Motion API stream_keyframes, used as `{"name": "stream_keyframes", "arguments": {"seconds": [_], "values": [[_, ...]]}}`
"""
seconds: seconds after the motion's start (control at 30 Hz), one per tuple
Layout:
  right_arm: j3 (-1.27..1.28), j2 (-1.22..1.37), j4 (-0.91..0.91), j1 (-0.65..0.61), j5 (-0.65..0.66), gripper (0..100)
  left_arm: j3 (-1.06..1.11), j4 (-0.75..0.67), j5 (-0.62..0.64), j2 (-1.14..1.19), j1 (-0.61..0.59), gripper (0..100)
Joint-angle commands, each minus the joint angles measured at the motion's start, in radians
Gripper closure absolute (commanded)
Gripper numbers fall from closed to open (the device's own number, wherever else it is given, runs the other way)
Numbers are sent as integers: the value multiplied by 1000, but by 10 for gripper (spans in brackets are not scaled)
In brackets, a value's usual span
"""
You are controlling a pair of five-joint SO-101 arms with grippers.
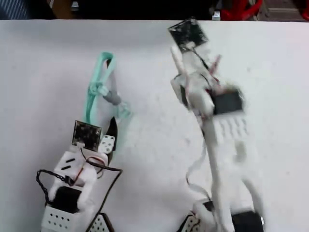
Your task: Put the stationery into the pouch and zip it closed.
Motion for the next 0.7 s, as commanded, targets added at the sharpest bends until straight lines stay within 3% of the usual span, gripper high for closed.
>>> {"name": "stream_keyframes", "arguments": {"seconds": [0.0,0.17,0.3,0.37,0.5,0.67], "values": [[-51,-229,5,-77,-6,981,-5,-17,-6,-7,76,921],[-206,-302,-38,-257,-15,981,15,-20,-92,-7,140,924],[-244,-289,-223,-349,-15,981,15,-21,-94,-7,134,924],[-242,-269,-306,-371,-51,981,15,-21,-94,-7,134,924],[-241,-206,-400,-372,-245,981,11,-23,-94,-7,133,924],[-169,-90,-496,-338,-348,981,11,-23,-94,-7,131,924]]}}
